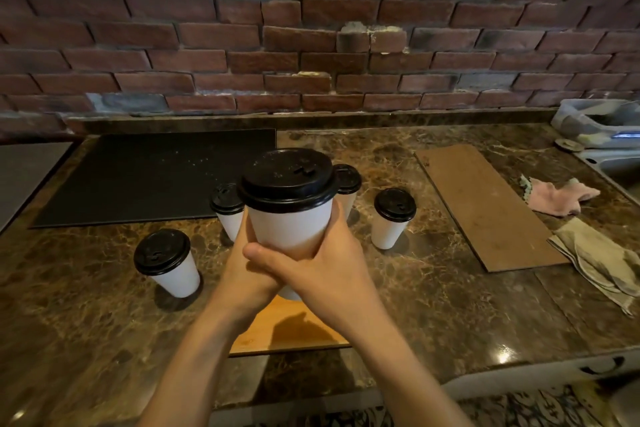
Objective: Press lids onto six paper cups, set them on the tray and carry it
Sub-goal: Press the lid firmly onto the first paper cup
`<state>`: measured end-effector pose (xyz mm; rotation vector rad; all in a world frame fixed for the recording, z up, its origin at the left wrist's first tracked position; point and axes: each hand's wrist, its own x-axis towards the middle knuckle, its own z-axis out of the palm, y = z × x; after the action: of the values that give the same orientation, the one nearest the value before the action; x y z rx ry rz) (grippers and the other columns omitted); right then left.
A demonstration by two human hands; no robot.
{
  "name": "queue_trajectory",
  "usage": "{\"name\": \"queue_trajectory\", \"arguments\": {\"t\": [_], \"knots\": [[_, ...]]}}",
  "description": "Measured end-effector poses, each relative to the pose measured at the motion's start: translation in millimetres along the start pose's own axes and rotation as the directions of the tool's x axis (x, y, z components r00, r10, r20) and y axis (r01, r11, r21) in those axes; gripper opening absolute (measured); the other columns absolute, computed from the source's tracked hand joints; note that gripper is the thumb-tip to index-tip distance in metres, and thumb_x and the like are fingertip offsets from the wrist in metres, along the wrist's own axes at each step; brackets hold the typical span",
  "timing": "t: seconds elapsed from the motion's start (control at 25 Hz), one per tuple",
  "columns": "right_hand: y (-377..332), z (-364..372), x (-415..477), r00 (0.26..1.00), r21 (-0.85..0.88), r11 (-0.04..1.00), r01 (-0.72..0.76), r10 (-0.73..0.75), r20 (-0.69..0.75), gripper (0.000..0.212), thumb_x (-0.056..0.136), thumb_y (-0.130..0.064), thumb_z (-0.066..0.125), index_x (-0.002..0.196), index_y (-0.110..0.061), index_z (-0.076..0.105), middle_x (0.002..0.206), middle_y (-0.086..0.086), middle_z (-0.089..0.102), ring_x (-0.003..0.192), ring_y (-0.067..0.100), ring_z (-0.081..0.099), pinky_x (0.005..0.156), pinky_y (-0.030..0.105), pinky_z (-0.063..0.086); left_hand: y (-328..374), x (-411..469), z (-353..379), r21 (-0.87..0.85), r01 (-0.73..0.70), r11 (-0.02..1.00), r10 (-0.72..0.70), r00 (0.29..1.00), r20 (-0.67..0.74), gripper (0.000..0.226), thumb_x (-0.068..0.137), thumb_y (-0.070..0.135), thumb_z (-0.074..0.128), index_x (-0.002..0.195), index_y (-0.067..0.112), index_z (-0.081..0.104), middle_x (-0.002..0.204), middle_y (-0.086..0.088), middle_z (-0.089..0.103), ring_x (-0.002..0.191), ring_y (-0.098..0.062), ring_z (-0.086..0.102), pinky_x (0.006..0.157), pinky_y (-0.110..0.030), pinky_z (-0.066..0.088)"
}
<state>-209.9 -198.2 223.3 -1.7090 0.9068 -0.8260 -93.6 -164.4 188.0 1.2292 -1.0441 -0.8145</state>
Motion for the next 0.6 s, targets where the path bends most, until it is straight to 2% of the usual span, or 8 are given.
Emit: {"name": "queue_trajectory", "arguments": {"t": [0.12,0.24,0.28,0.48,0.6], "knots": [[1,2,0,0.997,0.014,1.000,0.021,-0.020,-0.077,0.086,0.056,-0.057,0.084,0.129,-0.042,0.041,0.113,-0.027,0.058,0.107,-0.016,0.053,0.077,0.001,0.046,2,1,0,0.015,-0.014,1.000,0.014,1.000,0.005,0.074,0.062,0.010,0.076,0.127,0.026,0.045,0.109,0.023,0.067,0.105,-0.001,0.063,0.077,-0.012,0.051],[1,0,1,0.997,0.001,1.000,0.017,-0.017,-0.075,0.086,0.059,-0.051,0.087,0.131,-0.035,0.043,0.116,-0.023,0.060,0.107,-0.011,0.056,0.077,0.006,0.048,7,-5,2,0.069,-0.031,0.997,0.031,1.000,0.000,0.087,0.057,0.028,0.080,0.134,0.016,0.041,0.112,0.018,0.066,0.106,-0.002,0.062,0.078,-0.013,0.051],[2,-2,1,0.997,-0.008,1.000,0.012,-0.012,-0.076,0.086,0.060,-0.051,0.088,0.131,-0.034,0.043,0.116,-0.022,0.060,0.106,-0.009,0.057,0.078,0.008,0.049,7,-7,4,0.093,-0.030,0.995,0.030,1.000,-0.006,0.088,0.056,0.028,0.080,0.134,0.014,0.041,0.111,0.015,0.066,0.105,-0.001,0.062,0.079,-0.013,0.051],[-2,1,-3,0.987,-0.022,1.000,0.014,-0.018,-0.160,0.092,0.054,-0.064,0.079,0.133,-0.032,0.044,0.120,-0.017,0.060,0.115,0.001,0.056,0.091,0.027,0.052,1,-8,15,0.159,-0.039,0.987,0.046,0.998,-0.037,0.069,0.072,-0.006,0.075,0.132,0.002,0.042,0.115,0.004,0.060,0.104,0.002,0.060,0.083,-0.012,0.049],[-7,1,0,0.973,-0.055,0.998,0.032,-0.043,-0.227,0.089,0.055,-0.061,0.080,0.130,-0.028,0.046,0.123,-0.012,0.060,0.120,0.009,0.055,0.099,0.040,0.050,1,-6,18,0.187,-0.044,0.981,0.045,0.999,-0.001,0.063,0.073,-0.006,0.073,0.130,-0.002,0.045,0.114,0.001,0.060,0.102,0.005,0.060,0.081,-0.010,0.048]]}}
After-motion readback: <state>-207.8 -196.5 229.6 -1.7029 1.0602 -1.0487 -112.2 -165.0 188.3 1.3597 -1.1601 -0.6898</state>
